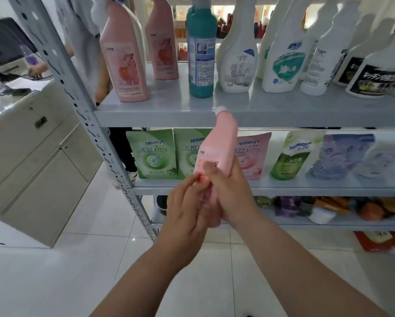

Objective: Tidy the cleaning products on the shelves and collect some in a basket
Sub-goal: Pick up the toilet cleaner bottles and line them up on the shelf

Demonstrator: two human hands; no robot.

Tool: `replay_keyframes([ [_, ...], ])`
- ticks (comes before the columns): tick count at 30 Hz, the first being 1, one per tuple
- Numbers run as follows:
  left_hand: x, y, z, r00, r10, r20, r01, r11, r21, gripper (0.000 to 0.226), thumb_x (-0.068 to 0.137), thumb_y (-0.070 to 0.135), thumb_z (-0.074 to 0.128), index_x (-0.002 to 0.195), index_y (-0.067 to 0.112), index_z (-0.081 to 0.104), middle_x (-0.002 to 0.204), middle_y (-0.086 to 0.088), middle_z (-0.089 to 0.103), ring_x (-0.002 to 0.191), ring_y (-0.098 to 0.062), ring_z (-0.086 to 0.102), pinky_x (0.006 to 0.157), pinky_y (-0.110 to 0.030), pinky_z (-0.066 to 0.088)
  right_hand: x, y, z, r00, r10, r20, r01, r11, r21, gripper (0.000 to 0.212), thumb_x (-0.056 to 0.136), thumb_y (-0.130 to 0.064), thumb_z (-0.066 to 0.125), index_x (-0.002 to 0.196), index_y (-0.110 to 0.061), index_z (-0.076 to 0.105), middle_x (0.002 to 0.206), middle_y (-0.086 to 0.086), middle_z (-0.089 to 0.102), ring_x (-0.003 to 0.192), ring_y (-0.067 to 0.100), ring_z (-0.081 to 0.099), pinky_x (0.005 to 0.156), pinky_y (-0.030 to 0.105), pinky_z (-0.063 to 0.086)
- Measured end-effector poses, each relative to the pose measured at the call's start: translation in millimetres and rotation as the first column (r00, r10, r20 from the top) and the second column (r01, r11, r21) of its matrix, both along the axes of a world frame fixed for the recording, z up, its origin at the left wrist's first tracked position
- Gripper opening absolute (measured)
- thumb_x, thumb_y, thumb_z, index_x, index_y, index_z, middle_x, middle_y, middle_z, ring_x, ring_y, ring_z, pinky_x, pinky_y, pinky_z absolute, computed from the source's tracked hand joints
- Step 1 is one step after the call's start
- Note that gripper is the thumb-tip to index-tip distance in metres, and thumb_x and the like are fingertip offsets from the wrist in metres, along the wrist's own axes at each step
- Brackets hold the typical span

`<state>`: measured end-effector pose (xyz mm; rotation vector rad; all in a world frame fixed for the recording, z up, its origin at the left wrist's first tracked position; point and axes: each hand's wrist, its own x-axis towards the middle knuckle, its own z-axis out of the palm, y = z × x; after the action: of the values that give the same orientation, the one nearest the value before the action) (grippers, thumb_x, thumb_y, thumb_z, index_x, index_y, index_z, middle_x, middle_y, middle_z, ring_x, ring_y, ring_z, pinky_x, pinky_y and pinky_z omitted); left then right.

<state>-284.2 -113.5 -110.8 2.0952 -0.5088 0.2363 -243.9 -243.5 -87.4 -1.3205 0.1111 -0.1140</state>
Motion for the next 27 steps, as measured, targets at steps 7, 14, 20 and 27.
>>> replay_keyframes([
  [7,46,-29,24,0.74,-0.185,-0.646,-0.214,0.847,-0.487,0.042,0.093,0.045,0.063,0.125,0.018,0.06,0.107,-0.008,0.076,0.092,-0.023,0.076,0.075,-0.04,0.063,47,-59,14,0.992,0.11,0.066,-0.115,0.99,0.076,0.032,0.074,-0.057,0.082,0.102,-0.044,0.072,0.11,0.003,0.078,0.098,0.028,0.078,0.077,0.045,0.064],
  [14,73,-48,34,0.9,0.01,-0.436,-0.293,0.753,-0.589,0.024,0.098,0.043,0.062,0.115,0.027,0.067,0.106,-0.004,0.077,0.097,-0.024,0.076,0.074,-0.034,0.063,89,-83,53,0.955,0.286,0.082,-0.255,0.928,-0.271,0.045,0.066,-0.079,0.076,0.103,-0.06,0.06,0.112,-0.02,0.075,0.097,0.009,0.076,0.087,0.046,0.063],
  [20,106,-33,46,0.925,0.122,-0.36,-0.327,0.739,-0.589,0.032,0.093,0.046,0.067,0.121,0.03,0.062,0.109,0.004,0.075,0.102,-0.019,0.075,0.079,-0.034,0.063,120,-66,71,0.918,0.363,0.16,-0.274,0.872,-0.406,0.037,0.078,-0.058,0.08,0.105,-0.062,0.055,0.115,-0.023,0.072,0.106,0.002,0.071,0.091,0.039,0.062],
  [27,174,41,76,0.963,0.211,-0.167,-0.253,0.92,-0.299,0.041,0.094,0.059,0.061,0.129,0.038,0.062,0.118,0.01,0.073,0.111,-0.007,0.068,0.09,-0.034,0.058,169,-17,101,0.919,0.215,0.332,-0.039,0.884,-0.466,0.056,0.089,-0.033,0.081,0.133,-0.038,0.047,0.113,-0.021,0.074,0.102,-0.003,0.071,0.084,0.023,0.061],
])
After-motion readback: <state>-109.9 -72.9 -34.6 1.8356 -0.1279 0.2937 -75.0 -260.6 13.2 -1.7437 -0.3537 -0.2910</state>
